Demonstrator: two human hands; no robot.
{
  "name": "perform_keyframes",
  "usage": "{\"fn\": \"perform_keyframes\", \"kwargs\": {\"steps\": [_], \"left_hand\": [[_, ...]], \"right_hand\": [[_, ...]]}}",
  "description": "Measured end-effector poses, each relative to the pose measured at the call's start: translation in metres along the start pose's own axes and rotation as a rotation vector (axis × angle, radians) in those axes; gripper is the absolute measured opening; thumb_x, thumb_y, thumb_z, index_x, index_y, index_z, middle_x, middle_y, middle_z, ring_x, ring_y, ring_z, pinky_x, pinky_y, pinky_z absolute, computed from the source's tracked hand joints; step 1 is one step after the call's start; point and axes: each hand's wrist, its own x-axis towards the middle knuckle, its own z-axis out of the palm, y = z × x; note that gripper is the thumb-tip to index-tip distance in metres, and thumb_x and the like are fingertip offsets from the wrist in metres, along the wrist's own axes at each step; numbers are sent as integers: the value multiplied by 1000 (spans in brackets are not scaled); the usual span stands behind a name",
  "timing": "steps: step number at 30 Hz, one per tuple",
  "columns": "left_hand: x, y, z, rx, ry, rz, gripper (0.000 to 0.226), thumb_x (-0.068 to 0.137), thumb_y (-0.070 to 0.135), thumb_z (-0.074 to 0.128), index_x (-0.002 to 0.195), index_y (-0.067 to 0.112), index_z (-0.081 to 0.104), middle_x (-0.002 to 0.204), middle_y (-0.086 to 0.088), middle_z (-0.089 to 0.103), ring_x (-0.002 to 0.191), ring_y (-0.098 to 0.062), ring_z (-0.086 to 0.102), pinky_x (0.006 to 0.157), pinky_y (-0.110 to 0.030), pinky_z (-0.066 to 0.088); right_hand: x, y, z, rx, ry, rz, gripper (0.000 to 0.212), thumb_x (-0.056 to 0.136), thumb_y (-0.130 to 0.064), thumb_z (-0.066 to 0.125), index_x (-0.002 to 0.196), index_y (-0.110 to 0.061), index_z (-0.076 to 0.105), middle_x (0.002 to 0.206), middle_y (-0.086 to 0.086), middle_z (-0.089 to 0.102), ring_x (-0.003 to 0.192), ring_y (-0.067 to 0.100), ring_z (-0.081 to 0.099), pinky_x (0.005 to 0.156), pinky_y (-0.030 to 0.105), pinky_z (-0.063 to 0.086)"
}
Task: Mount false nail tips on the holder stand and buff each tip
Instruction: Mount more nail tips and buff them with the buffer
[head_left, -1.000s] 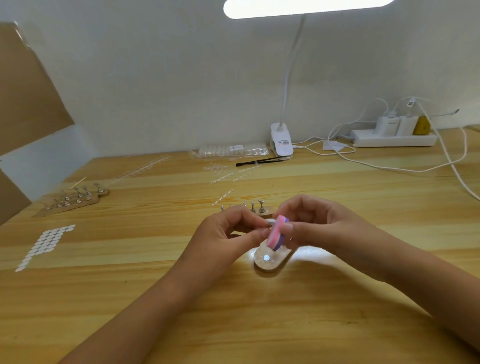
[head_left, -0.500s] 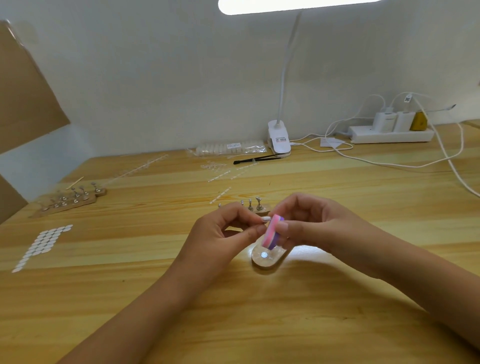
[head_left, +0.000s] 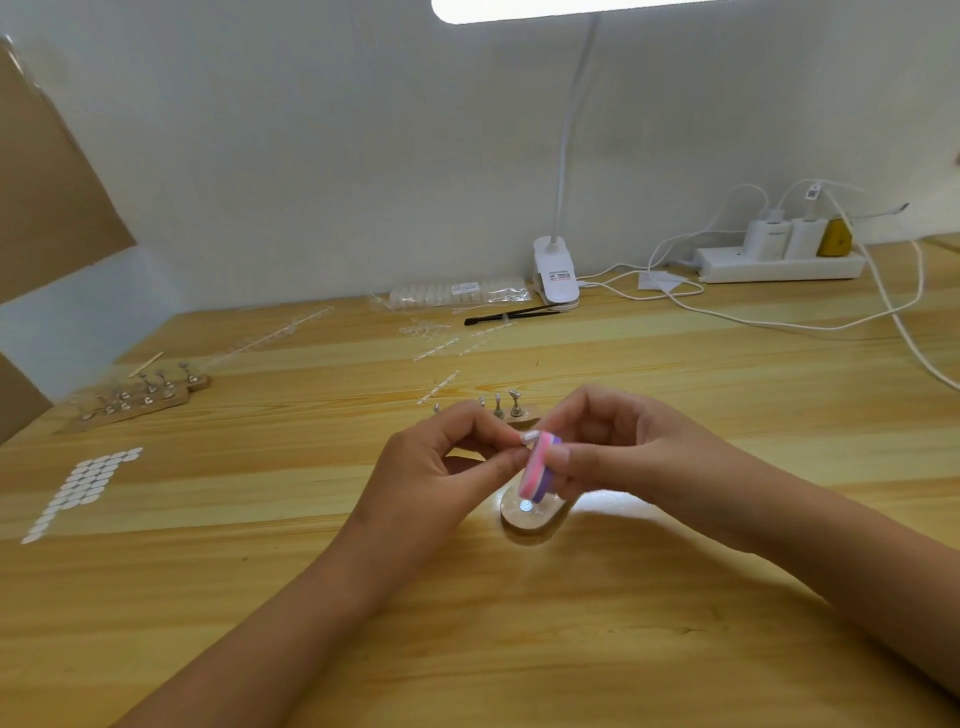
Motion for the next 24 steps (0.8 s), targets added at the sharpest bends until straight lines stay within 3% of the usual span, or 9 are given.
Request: {"fn": "perform_keyframes", "kwargs": {"steps": [4,7,10,14,17,20,24], "left_hand": [[1,0,-1,-5,12,-2,10,73,36,75,79,28,72,81,10,72,81,-3,69,73,-19,54],[0,1,1,16,1,4,7,73,35,74,78,30,72,83,8,72,81,-5,69,74,-21,56],[0,0,1,7,15,-9,7,73,32,75,78,28,72,80,8,71,77,-5,68,72,-20,55],[-3,1,2,33,-5,-11,10,82,19,78,78,26,72,79,6,70,70,-7,68,65,-19,53],[-3,1,2,75,2,4,16,85,12,76,79,27,72,80,7,71,73,-6,68,66,-15,50],[-2,0,2,93,19,25,17,86,8,74,82,25,75,83,8,72,78,-6,69,69,-14,51],[-1,-3,2,120,38,79,14,87,7,73,90,20,75,87,9,73,86,-10,70,77,-22,56]], "right_hand": [[2,1,-2,44,154,-48,22,78,-30,74,99,-22,72,97,10,75,87,24,70,80,28,58],[1,0,-2,6,73,-34,22,80,-29,73,100,-21,71,95,9,75,85,21,71,77,25,57],[2,0,-3,8,129,-68,23,81,-29,72,103,-23,73,97,8,75,93,25,72,86,31,58],[0,-4,-6,-9,43,-48,24,83,-28,69,107,-24,74,102,7,74,97,22,71,82,25,56],[0,-5,-7,-34,65,-41,27,81,-30,70,107,-24,74,103,7,74,99,24,71,87,28,57],[0,-6,-7,-39,19,-3,26,80,-29,72,105,-21,74,103,7,73,96,23,71,82,24,56],[2,-3,-7,-32,99,-29,26,77,-32,74,102,-24,75,102,7,73,96,26,71,87,32,58]]}}
